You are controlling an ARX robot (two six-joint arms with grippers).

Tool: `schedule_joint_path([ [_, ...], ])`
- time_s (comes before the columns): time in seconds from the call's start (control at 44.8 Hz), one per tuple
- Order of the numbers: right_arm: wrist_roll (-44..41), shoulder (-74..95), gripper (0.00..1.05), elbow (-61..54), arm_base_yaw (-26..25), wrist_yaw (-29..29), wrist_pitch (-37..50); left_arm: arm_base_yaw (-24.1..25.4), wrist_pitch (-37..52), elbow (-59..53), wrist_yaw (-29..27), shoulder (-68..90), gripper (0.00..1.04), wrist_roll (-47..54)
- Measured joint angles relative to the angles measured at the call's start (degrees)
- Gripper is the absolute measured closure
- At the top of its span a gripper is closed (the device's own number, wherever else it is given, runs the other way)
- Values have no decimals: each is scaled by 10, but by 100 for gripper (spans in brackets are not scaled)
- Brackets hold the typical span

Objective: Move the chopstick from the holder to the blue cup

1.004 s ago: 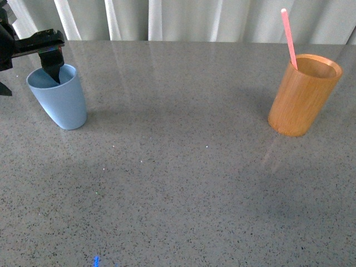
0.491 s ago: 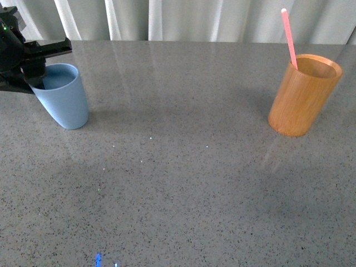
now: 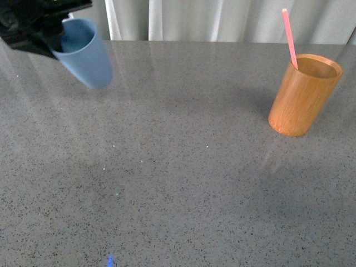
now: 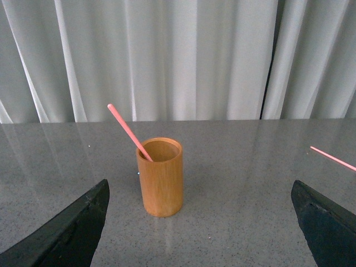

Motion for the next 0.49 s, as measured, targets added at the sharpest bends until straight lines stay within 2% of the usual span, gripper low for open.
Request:
schedule_joint_path([
  [0.268,0,0,10,0,0,0,0,-92,-125,186,-23,109,101,-38],
  [0.491,0,0,10,0,0,0,0,-130,-146,220,-38,152,101,-30],
])
